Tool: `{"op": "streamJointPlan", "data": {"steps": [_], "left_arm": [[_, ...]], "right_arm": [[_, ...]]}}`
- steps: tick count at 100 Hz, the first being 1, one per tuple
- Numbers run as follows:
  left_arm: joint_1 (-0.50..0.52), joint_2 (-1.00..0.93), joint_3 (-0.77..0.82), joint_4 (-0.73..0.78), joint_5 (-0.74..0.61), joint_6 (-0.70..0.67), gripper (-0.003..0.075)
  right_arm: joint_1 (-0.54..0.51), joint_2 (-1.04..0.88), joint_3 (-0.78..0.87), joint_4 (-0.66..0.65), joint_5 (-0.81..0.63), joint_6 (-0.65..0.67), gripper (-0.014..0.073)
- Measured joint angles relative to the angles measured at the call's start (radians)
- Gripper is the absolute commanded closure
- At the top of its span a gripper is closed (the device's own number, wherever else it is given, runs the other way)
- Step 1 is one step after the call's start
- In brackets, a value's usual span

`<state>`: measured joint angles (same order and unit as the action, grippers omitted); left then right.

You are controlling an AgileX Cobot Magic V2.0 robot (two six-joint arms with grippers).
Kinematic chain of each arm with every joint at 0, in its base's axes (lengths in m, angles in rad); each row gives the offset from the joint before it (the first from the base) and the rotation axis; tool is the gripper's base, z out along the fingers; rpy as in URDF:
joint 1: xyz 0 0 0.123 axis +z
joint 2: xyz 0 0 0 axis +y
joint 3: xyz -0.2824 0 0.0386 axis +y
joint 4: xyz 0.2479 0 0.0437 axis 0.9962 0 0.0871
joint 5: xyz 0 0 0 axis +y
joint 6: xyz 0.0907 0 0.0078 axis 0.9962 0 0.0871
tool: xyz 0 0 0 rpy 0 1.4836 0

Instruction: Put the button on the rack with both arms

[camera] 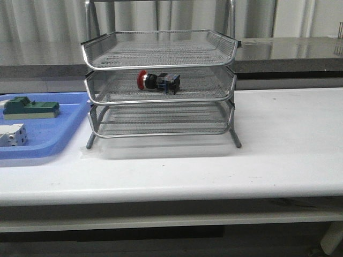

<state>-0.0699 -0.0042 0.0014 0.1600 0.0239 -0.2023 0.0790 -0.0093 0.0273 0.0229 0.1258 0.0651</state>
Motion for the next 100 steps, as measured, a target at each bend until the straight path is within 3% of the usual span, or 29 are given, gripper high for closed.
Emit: {"op": "streamJointPlan", "data": {"steps": [100], "left_arm": [[0.000,0.000,0.000,-0.072,0.009,-0.001,0.0741]], "right_arm": [[0.000,0.000,0.000,0.000,0.000,0.000,0.0650]]}}
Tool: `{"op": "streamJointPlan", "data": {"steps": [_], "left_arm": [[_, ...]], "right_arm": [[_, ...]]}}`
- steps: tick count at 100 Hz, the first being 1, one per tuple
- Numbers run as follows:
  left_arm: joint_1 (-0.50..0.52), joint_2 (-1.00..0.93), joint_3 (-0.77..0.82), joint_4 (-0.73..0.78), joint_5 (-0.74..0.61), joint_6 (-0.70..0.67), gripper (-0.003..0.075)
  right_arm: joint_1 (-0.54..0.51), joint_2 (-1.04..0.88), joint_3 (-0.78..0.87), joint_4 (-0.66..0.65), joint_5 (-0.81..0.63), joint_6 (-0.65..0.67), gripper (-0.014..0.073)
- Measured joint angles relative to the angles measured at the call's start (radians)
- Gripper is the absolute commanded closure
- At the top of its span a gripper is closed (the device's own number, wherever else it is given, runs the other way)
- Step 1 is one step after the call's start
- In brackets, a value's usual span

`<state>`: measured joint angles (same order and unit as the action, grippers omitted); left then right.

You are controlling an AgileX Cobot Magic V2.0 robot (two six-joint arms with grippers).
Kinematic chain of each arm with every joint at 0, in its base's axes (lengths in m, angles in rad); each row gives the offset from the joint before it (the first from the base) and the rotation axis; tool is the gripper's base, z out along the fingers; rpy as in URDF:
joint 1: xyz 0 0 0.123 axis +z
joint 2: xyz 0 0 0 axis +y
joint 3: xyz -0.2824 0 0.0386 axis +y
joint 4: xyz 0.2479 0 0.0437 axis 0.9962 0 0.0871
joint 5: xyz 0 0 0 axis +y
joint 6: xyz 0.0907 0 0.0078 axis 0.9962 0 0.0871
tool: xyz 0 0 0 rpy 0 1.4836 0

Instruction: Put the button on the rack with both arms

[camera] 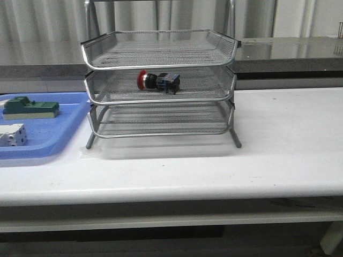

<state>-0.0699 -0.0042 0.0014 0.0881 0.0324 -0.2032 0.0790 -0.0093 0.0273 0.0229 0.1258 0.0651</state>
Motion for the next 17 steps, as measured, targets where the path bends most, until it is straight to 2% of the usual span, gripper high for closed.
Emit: {"op": "streamJointPlan", "data": {"steps": [17], "left_arm": [[0.000,0.000,0.000,0.000,0.000,0.000,0.0741]], "right_arm": [[0.000,0.000,0.000,0.000,0.000,0.000,0.0650]]}}
